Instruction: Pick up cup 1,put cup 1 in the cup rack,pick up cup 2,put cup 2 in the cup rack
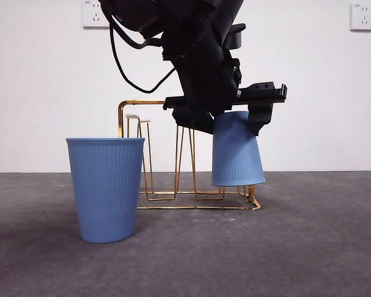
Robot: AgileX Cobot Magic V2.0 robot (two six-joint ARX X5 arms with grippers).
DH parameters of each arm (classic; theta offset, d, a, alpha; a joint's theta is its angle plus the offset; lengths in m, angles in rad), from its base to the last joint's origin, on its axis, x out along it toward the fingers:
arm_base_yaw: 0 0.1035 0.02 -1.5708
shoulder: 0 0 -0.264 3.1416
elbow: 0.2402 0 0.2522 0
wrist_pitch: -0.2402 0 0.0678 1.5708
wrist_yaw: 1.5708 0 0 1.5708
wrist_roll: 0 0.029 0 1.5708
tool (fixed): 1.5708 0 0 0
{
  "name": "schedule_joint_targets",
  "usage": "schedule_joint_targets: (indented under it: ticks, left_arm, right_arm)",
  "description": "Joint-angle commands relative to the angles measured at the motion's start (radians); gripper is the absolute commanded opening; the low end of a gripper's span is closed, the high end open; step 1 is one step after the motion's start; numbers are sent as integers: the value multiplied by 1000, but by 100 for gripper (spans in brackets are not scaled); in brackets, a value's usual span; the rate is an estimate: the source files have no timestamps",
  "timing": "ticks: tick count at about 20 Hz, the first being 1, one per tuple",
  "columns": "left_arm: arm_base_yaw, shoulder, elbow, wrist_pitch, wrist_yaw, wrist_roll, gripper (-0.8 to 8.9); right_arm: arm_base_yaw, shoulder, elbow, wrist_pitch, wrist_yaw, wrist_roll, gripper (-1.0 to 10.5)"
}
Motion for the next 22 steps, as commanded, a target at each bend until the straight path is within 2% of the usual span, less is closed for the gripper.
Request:
schedule_joint_targets:
  ticks: [1,6,14,15,17,22]
  left_arm:
    - [-4,26,-11,-77,48,-13,384]
    - [-3,26,-5,-170,74,-66,384]
    - [-4,7,-3,-185,98,-67,387]
    - [-3,-1,-3,-186,98,-67,403]
    - [-2,-18,-3,-189,99,-67,506]
    - [3,-28,2,-217,99,-67,505]
  right_arm:
    - [0,-2,-6,6,0,-6,189]
    - [0,-2,-6,6,0,-6,189]
    - [0,-2,-6,5,0,-10,188]
    - [0,-2,-6,6,0,-10,188]
    - [0,-2,-6,6,0,-12,187]
    - [0,-2,-6,-7,0,-14,187]
